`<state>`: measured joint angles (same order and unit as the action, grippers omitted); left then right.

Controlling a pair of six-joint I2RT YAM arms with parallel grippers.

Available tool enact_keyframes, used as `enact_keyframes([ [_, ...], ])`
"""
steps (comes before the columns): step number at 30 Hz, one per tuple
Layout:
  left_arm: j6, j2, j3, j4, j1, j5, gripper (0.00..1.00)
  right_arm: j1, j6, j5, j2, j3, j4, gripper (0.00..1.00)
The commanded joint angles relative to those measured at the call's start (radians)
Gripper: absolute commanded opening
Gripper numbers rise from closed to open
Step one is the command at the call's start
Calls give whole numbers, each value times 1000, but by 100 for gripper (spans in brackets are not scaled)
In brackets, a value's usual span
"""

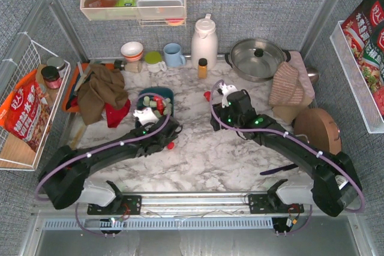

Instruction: Mix the coffee capsules in the storage basket

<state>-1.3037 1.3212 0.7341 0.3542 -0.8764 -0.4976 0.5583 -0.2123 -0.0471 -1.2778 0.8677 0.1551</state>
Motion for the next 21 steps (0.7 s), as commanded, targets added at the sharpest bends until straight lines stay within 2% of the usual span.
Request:
enact_keyframes([
  [1, -45, 111, 95, 51, -2, -37, 73, 1, -22, 15, 16, -6, -42, 68],
  [6, -84, 228, 178, 141, -7, -37, 70, 1, -28, 24, 32, -12, -48, 68],
  [21, -129, 336, 224, 252, -35, -69, 63, 0, -39, 47, 26, -10, -55, 68],
])
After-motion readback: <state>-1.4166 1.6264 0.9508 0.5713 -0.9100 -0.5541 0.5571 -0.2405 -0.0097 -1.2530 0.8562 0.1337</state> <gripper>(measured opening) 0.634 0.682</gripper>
